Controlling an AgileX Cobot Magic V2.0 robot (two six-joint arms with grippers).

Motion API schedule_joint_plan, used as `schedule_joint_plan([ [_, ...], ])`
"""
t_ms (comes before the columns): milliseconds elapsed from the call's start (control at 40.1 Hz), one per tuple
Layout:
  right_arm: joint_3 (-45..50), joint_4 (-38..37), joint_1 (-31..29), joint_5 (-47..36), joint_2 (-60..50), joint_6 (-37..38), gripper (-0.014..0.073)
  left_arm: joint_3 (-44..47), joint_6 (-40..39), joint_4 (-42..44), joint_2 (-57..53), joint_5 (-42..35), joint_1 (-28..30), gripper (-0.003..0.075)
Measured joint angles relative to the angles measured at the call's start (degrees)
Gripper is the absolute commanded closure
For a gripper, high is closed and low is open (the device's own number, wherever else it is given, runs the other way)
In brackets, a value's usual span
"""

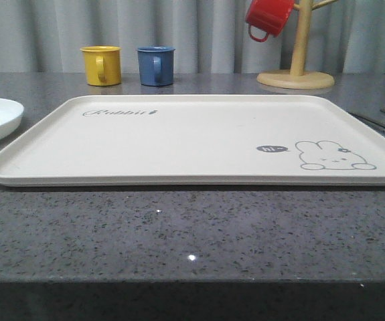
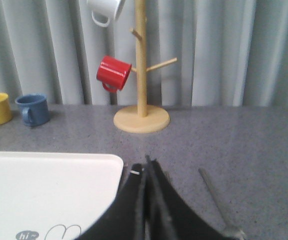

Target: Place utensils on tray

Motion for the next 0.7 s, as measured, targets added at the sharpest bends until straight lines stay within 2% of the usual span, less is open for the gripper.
schedule_joint_plan([
  [125, -0.4, 0.0, 0.0, 0.8, 2.9, 0.0, 0.0652, -0.6, 0.0, 0.0, 2.4, 0.8, 0.0, 0.0727],
  [199, -0.4, 0.0, 0.0, 0.9, 2.9, 0.0, 0.0581, -0.6, 0.0, 0.0, 2.4, 1.3, 0.0, 0.0645],
  [249, -0.4, 0.0, 0.0, 1.0, 2.9, 0.0, 0.0497, -0.6, 0.0, 0.0, 2.4, 1.4, 0.0, 0.0535],
  [349, -0.4, 0.0, 0.0, 1.0, 2.9, 0.0, 0.0247, -0.6, 0.0, -1.0, 2.4, 1.5, 0.0, 0.0262],
  [399, -0.4, 0.0, 0.0, 1.0, 2.9, 0.0, 0.0091, -0.6, 0.0, -2.2, 2.4, 1.5, 0.0, 0.0134],
  [449, -0.4, 0.0, 0.0, 1.0, 2.9, 0.0, -0.0013, -0.6, 0.0, -3.3, 2.4, 1.6, 0.0, 0.0045],
  [499, -0.4, 0.0, 0.0, 1.0, 2.9, 0.0, -0.0072, -0.6, 0.0, -3.8, 2.4, 1.6, 0.0, 0.0015],
  [698, -0.5, 0.0, 0.0, 1.0, 2.9, 0.0, -0.005, -0.6, 0.0, -4.3, 2.4, 1.7, 0.0, 0.0072],
])
